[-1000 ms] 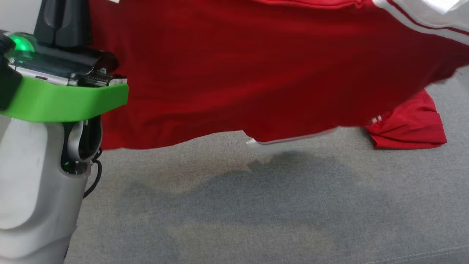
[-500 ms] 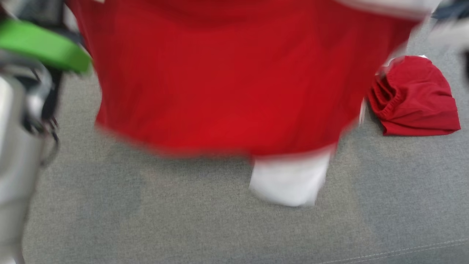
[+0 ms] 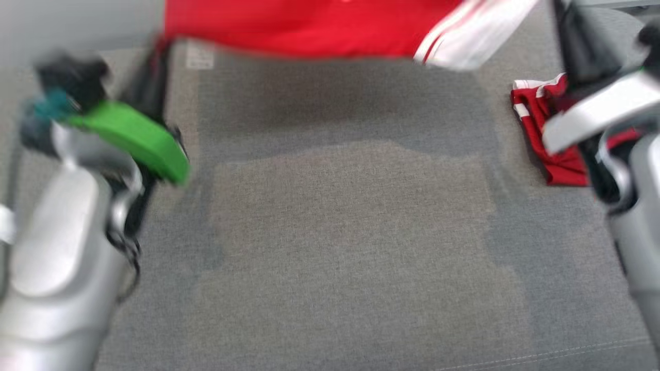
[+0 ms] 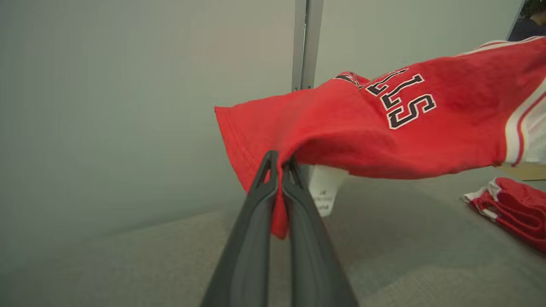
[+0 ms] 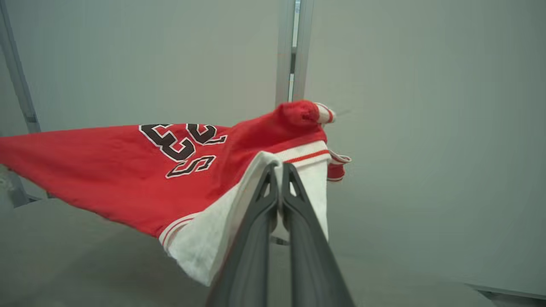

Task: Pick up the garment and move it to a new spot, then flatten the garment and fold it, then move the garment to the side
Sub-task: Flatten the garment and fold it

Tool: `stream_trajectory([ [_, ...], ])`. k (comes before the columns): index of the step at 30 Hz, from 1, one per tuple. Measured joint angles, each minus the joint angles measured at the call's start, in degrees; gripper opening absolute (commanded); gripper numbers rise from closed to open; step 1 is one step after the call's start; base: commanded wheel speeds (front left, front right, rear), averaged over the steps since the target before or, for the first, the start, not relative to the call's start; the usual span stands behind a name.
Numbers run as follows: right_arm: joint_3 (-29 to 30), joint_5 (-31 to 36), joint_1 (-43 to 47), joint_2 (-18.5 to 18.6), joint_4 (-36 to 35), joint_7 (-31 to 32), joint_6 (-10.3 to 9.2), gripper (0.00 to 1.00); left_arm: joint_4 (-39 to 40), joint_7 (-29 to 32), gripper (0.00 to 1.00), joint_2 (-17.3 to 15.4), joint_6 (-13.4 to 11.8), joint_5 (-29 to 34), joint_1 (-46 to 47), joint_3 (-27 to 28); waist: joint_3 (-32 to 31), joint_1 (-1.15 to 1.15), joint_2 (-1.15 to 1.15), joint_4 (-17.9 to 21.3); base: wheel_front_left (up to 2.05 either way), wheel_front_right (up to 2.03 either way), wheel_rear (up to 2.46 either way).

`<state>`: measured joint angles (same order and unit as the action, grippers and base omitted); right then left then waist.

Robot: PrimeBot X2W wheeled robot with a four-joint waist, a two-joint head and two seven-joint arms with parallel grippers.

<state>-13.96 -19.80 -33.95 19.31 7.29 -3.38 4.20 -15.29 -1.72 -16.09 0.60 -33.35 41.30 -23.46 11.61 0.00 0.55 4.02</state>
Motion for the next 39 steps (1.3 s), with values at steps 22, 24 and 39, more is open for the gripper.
stream_trajectory([
  [22,-2.2,-1.3,20.5,-2.0,2.3,-8.6,1.19,0.00,-13.2,-10.5,0.00,0.7,1.8,3.1,-16.9,-4.4,0.8,0.00,0.00,2.7,0.00,0.00,0.00],
  [24,-2.4,-1.3,22.1,-2.1,1.9,-8.7,1.19,0.00,-13.7,-11.0,0.00,0.5,1.4,3.3,-18.8,-4.3,-0.1,0.00,0.00,2.6,0.00,0.00,0.00],
  [39,-3.6,-1.4,34.1,-0.6,-7.0,-7.5,0.75,0.00,-9.6,-11.5,0.00,-1.7,0.9,2.9,-31.7,-4.1,-7.6,0.00,0.00,3.1,0.00,0.00,0.00],
])
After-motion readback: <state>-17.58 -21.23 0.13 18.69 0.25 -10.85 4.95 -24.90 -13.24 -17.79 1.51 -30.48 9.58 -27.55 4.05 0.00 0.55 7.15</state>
